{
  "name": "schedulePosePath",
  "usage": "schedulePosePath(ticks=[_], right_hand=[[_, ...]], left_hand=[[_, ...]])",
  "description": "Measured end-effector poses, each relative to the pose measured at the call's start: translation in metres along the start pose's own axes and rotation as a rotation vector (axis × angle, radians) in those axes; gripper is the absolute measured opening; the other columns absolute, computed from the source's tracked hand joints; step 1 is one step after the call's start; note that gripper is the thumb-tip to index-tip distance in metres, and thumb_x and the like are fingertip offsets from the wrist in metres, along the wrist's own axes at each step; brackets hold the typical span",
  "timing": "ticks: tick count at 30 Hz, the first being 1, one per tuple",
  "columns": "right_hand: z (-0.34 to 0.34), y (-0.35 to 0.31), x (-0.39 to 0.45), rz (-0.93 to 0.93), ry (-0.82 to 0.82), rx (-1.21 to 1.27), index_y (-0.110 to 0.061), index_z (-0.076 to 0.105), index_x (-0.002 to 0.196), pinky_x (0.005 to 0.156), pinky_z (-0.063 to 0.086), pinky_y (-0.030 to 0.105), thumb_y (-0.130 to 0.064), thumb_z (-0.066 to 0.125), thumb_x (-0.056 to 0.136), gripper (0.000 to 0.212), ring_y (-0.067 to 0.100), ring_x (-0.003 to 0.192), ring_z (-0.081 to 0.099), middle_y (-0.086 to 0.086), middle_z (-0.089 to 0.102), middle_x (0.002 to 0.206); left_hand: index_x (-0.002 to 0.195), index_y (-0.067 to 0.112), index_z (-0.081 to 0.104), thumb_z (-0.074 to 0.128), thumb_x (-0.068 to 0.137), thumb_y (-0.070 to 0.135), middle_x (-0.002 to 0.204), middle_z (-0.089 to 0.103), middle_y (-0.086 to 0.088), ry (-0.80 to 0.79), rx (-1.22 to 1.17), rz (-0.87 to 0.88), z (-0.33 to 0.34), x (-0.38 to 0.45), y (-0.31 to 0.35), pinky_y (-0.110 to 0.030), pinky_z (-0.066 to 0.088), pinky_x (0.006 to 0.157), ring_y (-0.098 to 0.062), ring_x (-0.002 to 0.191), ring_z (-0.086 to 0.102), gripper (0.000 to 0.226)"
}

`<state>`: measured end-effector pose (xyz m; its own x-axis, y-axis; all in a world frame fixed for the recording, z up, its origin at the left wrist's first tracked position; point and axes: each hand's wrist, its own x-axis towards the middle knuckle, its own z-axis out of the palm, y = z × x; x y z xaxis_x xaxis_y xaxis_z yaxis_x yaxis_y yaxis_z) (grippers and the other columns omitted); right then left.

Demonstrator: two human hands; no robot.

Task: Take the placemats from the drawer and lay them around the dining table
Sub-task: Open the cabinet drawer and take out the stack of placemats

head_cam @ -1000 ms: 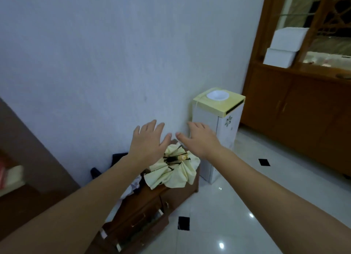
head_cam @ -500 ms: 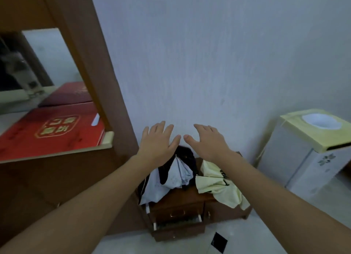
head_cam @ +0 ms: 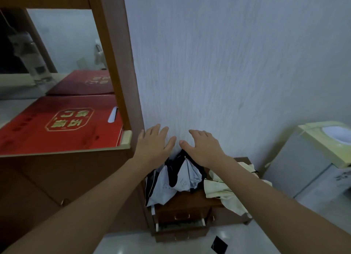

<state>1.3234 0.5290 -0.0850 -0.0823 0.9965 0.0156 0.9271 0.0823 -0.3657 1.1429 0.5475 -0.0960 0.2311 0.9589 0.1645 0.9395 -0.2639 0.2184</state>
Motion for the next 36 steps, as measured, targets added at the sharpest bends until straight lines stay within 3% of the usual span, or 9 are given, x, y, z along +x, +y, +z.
schedulePosePath(ticks=[9, 16, 23, 36], right_hand=[[0.012, -0.019, 0.013, -0.007, -0.013, -0.022, -0.017, 0.026, 0.152, 0.117, 0.021, 0.045, -0.063, 0.032, 0.096, 0.073, 0.026, 0.143, 0.025, 0.004, 0.031, 0.156], [0.002, -0.016, -0.001, -0.054, 0.011, 0.02, -0.017, 0.025, 0.152, 0.117, 0.02, 0.045, -0.063, 0.032, 0.096, 0.073, 0.027, 0.143, 0.025, 0.005, 0.029, 0.157], [-0.02, 0.034, -0.039, -0.093, 0.016, 0.045, -0.018, 0.025, 0.152, 0.116, 0.02, 0.044, -0.063, 0.033, 0.095, 0.073, 0.026, 0.143, 0.024, 0.005, 0.029, 0.157], [-0.063, 0.184, -0.16, -0.194, -0.038, 0.087, -0.018, 0.035, 0.147, 0.11, 0.027, 0.042, -0.06, 0.037, 0.096, 0.067, 0.027, 0.136, 0.034, 0.005, 0.04, 0.15]], left_hand=[[0.153, 0.025, 0.027, 0.028, 0.101, 0.054, 0.161, 0.021, -0.007, 0.004, -0.009, -0.038, 0.004, 0.004, -0.031, -0.048, 0.009, 0.119, -0.024, 0.147, 0.02, 0.06], [0.152, 0.024, 0.028, 0.025, 0.101, 0.055, 0.161, 0.023, -0.006, 0.048, 0.04, -0.056, -0.017, -0.013, -0.019, -0.05, 0.011, 0.119, -0.024, 0.147, 0.021, 0.06], [0.152, 0.024, 0.029, 0.021, 0.1, 0.056, 0.16, 0.025, -0.006, 0.058, 0.053, -0.093, -0.011, -0.045, 0.051, -0.05, 0.011, 0.12, -0.023, 0.146, 0.022, 0.061], [0.15, 0.025, 0.033, 0.015, 0.095, 0.06, 0.158, 0.03, -0.005, 0.031, 0.153, -0.187, 0.034, -0.139, 0.242, -0.05, 0.013, 0.118, -0.022, 0.144, 0.026, 0.067]])
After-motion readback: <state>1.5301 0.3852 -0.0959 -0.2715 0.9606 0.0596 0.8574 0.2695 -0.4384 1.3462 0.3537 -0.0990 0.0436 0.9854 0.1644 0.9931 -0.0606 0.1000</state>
